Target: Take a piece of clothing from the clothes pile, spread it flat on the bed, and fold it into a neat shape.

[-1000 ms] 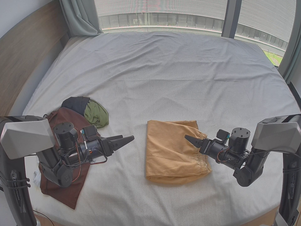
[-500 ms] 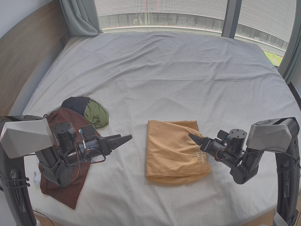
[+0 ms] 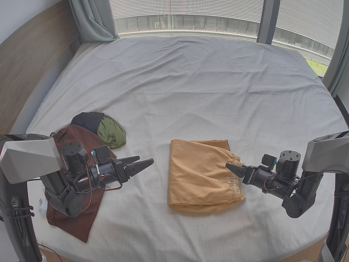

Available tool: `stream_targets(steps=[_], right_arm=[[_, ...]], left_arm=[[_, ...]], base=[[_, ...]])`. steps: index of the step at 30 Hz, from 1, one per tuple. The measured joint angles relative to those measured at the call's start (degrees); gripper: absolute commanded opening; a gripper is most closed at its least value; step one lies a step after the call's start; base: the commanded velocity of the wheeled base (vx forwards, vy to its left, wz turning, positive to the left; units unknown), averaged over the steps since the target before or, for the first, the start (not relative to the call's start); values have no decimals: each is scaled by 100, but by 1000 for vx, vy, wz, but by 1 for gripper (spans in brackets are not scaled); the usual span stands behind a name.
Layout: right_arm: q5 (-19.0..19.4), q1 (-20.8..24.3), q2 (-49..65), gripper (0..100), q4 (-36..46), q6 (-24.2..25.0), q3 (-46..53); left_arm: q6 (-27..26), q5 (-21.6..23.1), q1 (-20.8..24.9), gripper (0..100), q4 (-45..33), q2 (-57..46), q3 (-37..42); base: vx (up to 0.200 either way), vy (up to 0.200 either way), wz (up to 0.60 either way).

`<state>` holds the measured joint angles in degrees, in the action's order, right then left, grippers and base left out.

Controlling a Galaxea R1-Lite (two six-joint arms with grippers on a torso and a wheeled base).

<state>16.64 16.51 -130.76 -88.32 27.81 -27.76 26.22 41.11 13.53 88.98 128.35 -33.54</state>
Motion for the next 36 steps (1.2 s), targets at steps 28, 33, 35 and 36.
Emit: stream_targets(steps=[28, 33, 35, 36], right_arm=[[536, -315, -489, 100, 0, -561, 926], [555, -301, -640, 100, -4, -525, 872], [552, -290, -703, 100, -9, -514, 830], [550, -286, -731, 100, -11, -507, 806]], left_arm=[[-3046, 714, -30, 100, 0, 364, 234], [-3046, 714, -28, 100, 0, 369, 234], [-3046, 714, -26, 100, 0, 373, 234], [-3046, 717, -26, 100, 0, 373, 234]], base=[[0, 0, 0], [0, 0, 0], [0, 0, 0], [0, 0, 0]])
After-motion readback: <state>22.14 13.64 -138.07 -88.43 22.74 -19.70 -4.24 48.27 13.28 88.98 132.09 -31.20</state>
